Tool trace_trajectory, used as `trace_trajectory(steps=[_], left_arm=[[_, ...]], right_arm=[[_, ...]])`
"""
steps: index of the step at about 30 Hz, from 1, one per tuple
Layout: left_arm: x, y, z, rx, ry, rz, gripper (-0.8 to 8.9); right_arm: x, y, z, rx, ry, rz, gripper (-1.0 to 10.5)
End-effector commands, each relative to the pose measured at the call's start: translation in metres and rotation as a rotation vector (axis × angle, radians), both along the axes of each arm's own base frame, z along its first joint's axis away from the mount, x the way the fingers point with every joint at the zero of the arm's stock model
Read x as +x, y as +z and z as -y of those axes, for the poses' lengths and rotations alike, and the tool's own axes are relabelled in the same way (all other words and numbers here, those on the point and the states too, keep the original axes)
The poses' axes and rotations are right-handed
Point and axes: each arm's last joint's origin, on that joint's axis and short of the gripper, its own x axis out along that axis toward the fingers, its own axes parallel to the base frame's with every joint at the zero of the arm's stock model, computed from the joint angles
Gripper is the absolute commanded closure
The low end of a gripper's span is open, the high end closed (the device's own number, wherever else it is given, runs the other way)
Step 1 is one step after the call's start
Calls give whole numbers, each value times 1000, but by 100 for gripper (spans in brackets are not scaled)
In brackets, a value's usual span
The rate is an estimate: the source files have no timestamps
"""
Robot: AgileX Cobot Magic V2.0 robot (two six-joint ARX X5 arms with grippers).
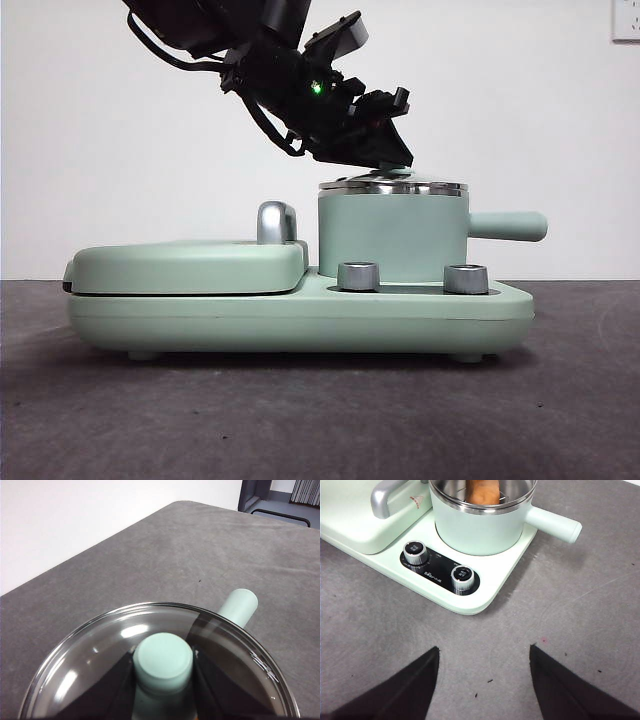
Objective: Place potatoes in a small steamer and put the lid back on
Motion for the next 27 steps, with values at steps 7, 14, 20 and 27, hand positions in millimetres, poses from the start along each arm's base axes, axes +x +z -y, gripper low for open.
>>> trace_trajectory(steps=[7, 14, 20, 27], left_arm=[[3, 1, 8, 0, -15, 1, 799], [4, 6, 8, 20, -15, -19, 799], [5, 7, 7, 25, -13, -27, 737], [4, 9, 7, 23, -13, -25, 497]], right_arm=[[0, 2, 0, 15, -9, 6, 662], [0, 2, 0, 15, -9, 6, 662], [0, 2, 0, 14, -10, 0, 662], [-1, 0, 0, 15, -17, -26, 662]])
